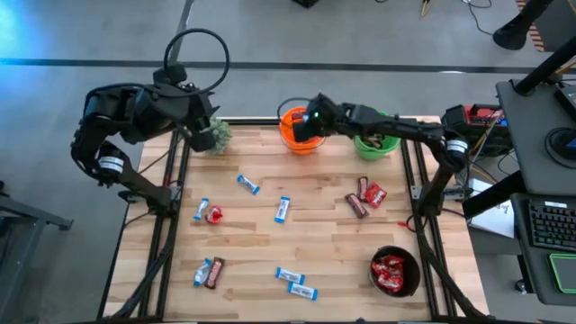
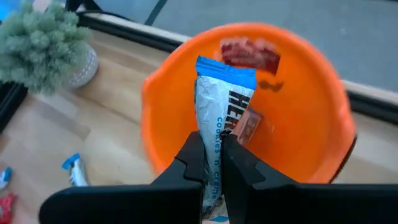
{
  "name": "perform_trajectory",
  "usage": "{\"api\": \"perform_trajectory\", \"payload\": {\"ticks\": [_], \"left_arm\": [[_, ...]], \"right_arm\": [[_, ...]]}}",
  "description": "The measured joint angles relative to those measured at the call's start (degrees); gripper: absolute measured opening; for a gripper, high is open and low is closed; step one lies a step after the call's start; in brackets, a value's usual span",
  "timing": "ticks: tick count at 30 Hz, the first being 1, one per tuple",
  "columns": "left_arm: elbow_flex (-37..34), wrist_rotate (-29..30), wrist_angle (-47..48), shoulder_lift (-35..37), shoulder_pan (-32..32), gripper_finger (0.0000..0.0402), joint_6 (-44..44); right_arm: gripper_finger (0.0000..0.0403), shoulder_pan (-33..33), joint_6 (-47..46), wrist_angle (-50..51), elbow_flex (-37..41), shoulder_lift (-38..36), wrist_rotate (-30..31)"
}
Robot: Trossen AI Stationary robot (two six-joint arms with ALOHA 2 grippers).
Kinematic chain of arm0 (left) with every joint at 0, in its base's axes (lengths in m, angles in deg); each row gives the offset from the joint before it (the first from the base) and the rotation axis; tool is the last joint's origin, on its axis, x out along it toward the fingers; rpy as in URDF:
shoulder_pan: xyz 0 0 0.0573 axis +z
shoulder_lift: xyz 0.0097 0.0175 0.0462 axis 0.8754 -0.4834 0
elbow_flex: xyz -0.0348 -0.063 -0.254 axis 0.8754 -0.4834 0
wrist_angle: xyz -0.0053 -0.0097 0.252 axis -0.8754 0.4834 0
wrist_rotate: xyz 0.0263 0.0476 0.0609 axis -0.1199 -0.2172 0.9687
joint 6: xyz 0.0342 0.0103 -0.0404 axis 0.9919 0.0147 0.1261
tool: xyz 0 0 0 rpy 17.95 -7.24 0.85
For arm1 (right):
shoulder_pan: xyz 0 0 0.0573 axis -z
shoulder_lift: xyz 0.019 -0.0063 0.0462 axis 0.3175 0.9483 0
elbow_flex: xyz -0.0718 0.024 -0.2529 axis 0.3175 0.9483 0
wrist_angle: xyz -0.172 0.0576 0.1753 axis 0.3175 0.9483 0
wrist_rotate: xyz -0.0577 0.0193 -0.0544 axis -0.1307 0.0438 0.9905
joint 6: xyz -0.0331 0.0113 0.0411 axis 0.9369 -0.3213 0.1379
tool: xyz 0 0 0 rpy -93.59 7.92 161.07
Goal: Organize candy in baskets
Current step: Put the white chocolate into the orange bucket, then put the brown chocolate into the green bucket
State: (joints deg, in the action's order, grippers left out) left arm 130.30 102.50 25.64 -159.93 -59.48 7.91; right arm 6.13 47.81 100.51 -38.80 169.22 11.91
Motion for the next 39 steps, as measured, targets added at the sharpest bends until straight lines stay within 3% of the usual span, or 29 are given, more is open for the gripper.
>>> {"api": "perform_trajectory", "payload": {"ticks": [7,24,36,39], "left_arm": [[0.0,0.0,0.0,-1.1,0.5,0.0130,-0.7],[0.0,-0.1,0.0,-1.1,2.4,0.0131,-7.0],[0.0,-0.4,0.0,-1.1,2.3,0.0200,-14.6],[0.0,-5.0,0.0,-0.9,2.4,0.0209,-16.0]], "right_arm": [[0.0021,3.9,2.9,-2.8,0.0,0.5,-4.5],[0.0170,3.8,6.4,-3.3,0.0,0.3,-5.0],[0.0178,3.8,8.1,-3.8,0.0,-0.1,-5.7],[0.0178,3.8,9.3,-3.3,0.0,-0.2,-6.0]]}}
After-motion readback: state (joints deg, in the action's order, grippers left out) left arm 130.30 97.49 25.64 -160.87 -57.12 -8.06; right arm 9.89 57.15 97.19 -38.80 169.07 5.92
